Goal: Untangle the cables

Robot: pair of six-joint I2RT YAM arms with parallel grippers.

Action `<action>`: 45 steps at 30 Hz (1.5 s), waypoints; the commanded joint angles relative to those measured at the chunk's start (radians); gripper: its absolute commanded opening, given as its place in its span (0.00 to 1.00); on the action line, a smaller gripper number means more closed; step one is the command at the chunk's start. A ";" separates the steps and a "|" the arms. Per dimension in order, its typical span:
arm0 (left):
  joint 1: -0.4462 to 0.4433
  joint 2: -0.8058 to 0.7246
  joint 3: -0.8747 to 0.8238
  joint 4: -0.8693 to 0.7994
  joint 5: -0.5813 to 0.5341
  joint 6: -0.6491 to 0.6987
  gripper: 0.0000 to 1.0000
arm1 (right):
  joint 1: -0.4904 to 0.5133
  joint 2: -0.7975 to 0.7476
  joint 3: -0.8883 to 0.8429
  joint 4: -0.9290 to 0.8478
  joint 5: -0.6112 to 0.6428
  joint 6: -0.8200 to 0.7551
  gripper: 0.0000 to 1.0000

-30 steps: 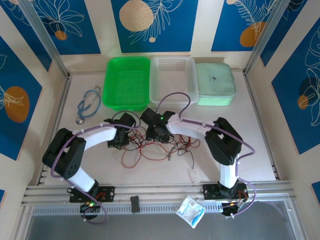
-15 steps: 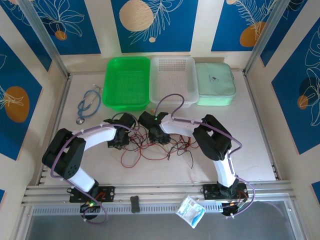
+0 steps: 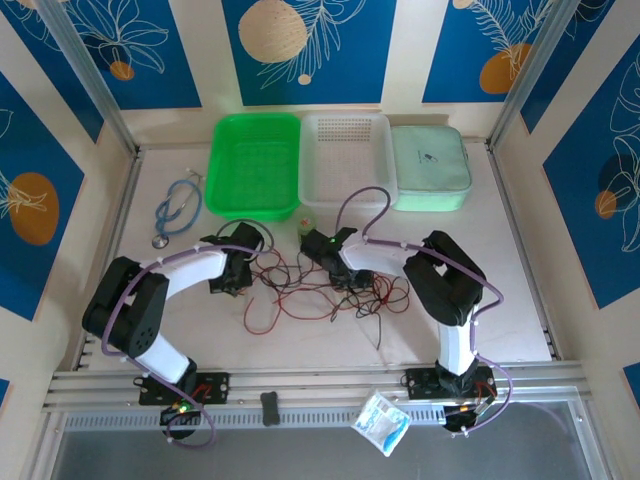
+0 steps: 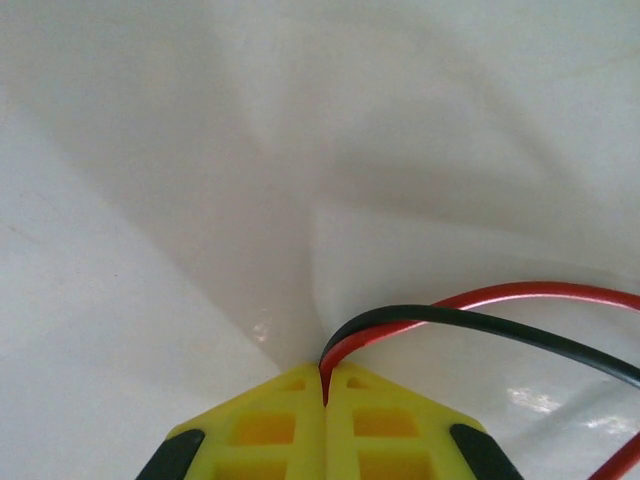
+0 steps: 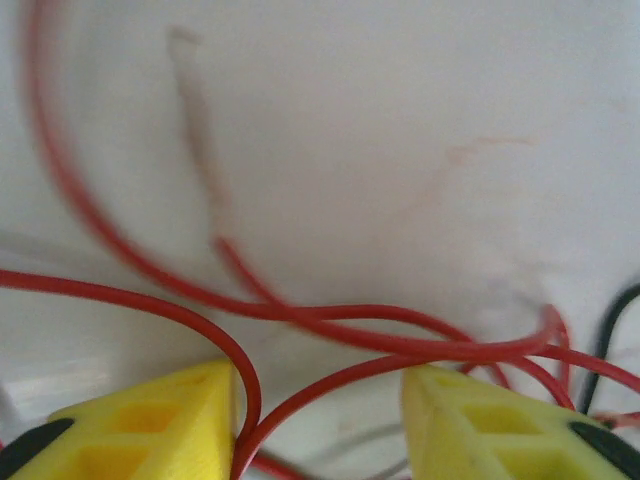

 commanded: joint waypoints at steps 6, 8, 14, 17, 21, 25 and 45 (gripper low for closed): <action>0.026 -0.026 -0.020 -0.044 -0.035 0.008 0.00 | -0.060 0.005 -0.036 -0.154 0.098 -0.051 0.41; 0.029 -0.040 -0.017 -0.054 -0.041 0.008 0.00 | -0.074 -0.004 -0.038 -0.150 0.108 -0.057 0.37; 0.037 -0.094 -0.005 -0.084 -0.051 0.005 0.00 | -0.109 -0.058 -0.036 -0.092 0.099 -0.130 0.25; 0.037 -0.121 -0.002 -0.084 -0.036 0.005 0.00 | -0.112 -0.094 -0.035 -0.030 0.052 -0.189 0.18; 0.037 -0.150 0.007 -0.088 -0.042 0.010 0.03 | -0.121 -0.138 -0.033 0.044 -0.029 -0.235 0.12; 0.037 -0.165 0.018 -0.105 -0.059 0.014 0.14 | -0.136 -0.169 -0.029 0.079 -0.084 -0.258 0.17; -0.184 -0.249 0.274 -0.240 -0.043 0.129 0.75 | -0.222 -0.512 -0.223 0.035 -0.276 0.010 0.51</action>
